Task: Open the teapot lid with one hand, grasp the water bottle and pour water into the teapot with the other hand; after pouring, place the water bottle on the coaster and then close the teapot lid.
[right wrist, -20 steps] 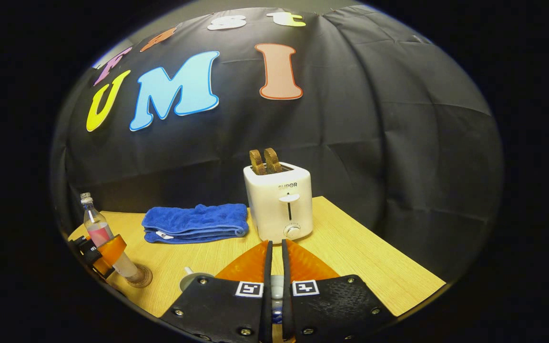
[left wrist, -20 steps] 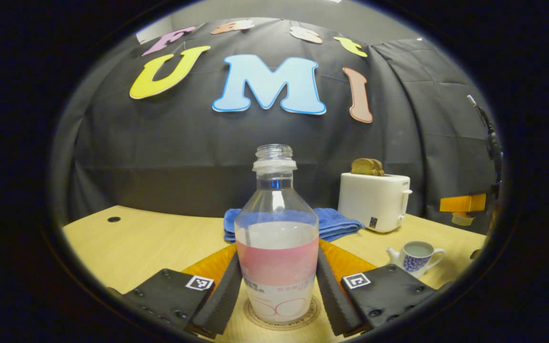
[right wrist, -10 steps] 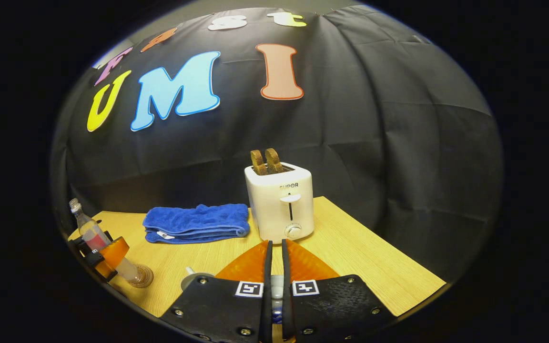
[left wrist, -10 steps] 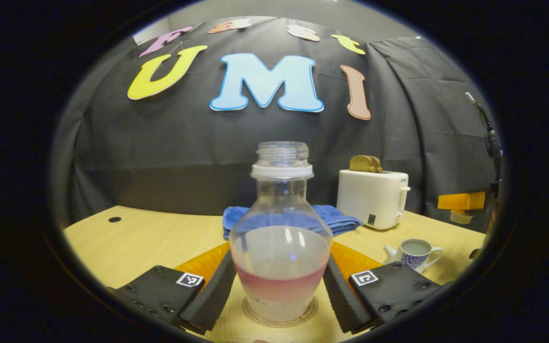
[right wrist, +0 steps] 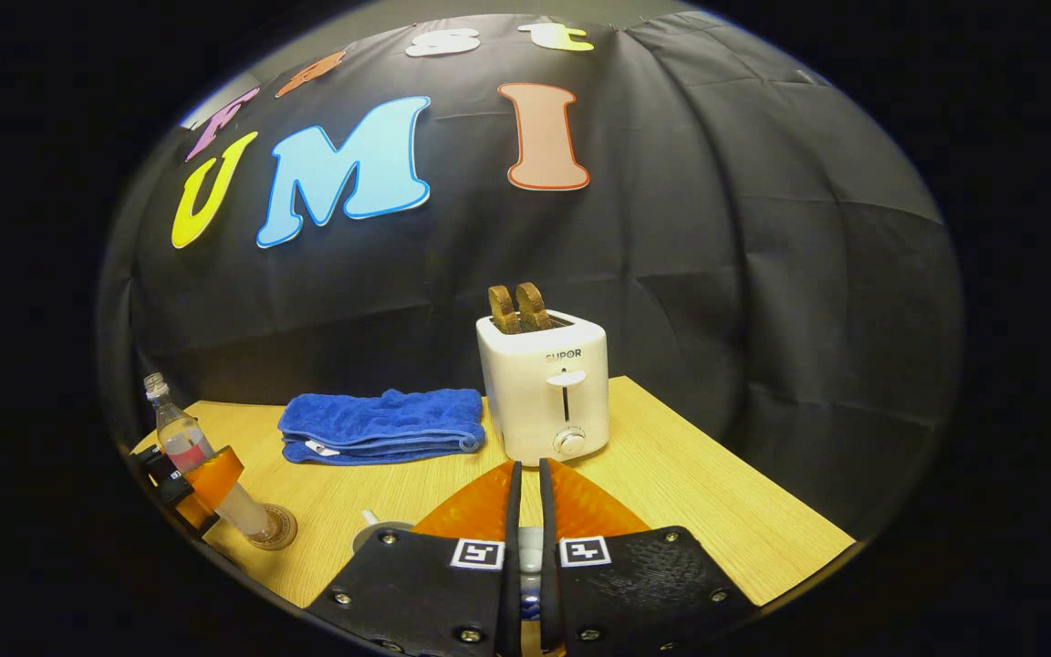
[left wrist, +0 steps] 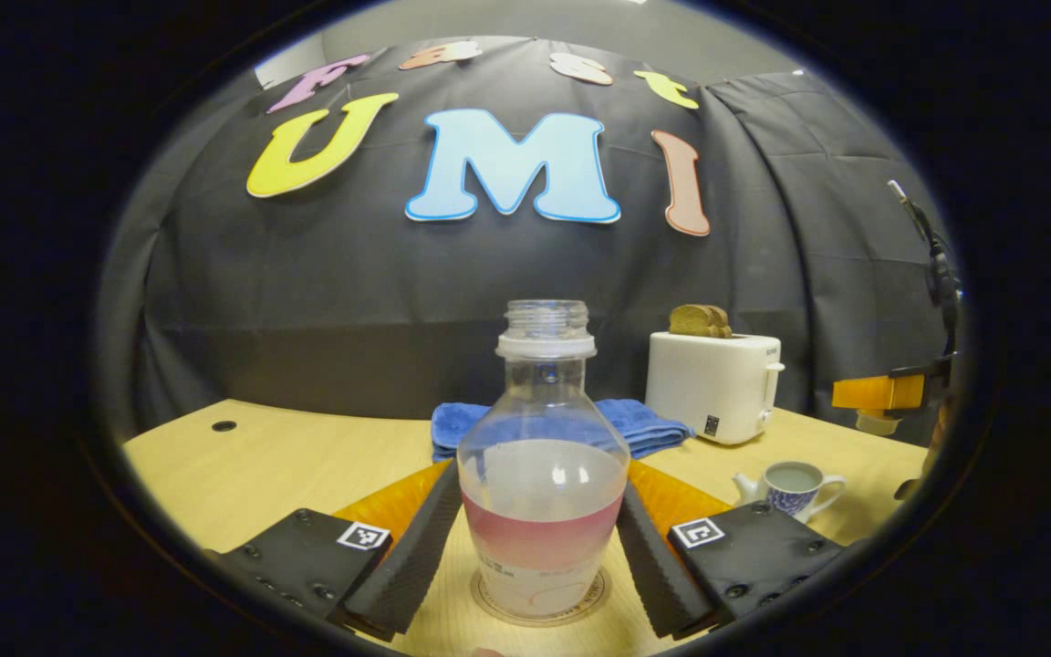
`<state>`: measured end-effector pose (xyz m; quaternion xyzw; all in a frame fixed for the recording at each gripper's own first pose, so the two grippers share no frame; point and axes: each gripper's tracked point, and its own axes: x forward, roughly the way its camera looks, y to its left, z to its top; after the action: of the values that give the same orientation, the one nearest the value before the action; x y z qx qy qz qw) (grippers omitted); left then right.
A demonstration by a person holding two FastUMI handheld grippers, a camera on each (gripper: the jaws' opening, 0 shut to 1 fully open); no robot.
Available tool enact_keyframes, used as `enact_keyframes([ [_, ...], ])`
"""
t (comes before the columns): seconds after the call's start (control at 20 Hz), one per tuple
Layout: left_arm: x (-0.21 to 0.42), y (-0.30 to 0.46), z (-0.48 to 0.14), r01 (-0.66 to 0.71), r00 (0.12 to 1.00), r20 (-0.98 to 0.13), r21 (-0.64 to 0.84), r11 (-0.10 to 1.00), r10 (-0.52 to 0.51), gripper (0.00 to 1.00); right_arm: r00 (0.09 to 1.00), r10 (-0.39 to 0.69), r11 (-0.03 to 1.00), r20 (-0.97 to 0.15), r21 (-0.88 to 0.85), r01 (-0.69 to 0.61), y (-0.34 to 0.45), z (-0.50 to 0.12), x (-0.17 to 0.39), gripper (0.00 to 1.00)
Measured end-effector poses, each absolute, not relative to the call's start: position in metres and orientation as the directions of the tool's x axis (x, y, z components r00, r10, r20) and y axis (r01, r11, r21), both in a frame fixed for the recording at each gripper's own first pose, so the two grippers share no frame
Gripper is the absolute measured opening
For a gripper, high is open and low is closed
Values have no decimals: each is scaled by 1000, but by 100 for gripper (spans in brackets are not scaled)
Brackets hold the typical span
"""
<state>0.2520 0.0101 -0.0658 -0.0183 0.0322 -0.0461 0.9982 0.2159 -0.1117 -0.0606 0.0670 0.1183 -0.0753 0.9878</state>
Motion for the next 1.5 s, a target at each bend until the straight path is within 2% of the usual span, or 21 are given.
enact_keyframes([
  [0.4, 244, 6, -62, 102, 993, -60, -29, 994, -104, 100, 965, -115, 983, -234, 111, 145, -105, -58, 216, 8],
  [1.0, 181, 11, -37, 99, 995, -2, -47, 994, -100, 100, 978, 80, 983, -191, 179, -45, -51, -67, 232, 8],
  [1.15, 172, 13, -30, 103, 995, 21, -62, 993, -102, 100, 978, 155, 967, -138, 224, -121, -34, -64, 240, 8],
  [1.3, 159, 8, -27, 133, 991, 39, -100, 986, -129, 100, 979, 181, 968, -91, 192, -161, -22, -64, 251, 8],
  [1.5, 159, 9, -23, 142, 989, 50, -103, 985, -137, 100, 981, 173, 971, -83, 180, -156, -8, -74, 265, 8],
])
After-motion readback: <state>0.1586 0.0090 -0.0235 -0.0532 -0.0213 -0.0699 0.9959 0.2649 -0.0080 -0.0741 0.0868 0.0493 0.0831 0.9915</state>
